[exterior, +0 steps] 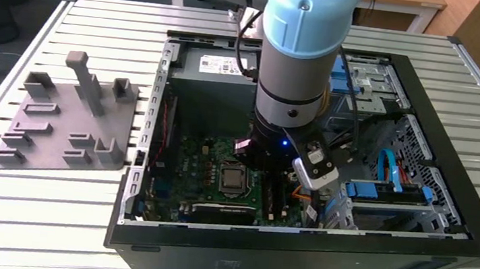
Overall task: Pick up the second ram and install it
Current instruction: 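Insert the second ram into the second slot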
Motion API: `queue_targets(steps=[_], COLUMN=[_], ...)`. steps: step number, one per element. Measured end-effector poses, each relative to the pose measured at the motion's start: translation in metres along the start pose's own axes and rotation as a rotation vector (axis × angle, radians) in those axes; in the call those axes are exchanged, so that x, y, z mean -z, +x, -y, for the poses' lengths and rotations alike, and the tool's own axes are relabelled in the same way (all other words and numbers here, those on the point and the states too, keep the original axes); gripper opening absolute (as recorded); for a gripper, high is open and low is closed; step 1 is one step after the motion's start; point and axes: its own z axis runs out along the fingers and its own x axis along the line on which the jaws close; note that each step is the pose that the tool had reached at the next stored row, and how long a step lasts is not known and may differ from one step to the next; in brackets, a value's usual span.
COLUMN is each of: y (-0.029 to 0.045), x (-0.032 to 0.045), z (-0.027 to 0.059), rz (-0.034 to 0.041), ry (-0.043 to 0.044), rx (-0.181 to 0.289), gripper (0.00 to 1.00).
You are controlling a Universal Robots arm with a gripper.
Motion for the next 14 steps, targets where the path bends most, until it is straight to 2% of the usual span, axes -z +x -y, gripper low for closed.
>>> queue_targets(steps=[4,5,8,14], y=[0.0000,0.0000,-0.0001,-0.0018], x=[-0.0003,-0.0003,0.0021,0.0271], z=[-0.0001,-0.0001,0.0000,-0.0001], rz=[0.0002,0.0002,0.0000,0.0001], ry=[-0.0007,-0.0004,0.0000,0.0000], rx=[0.000,0.000,0.000,0.000], gripper=[0.15,0.21,0.21,0.21])
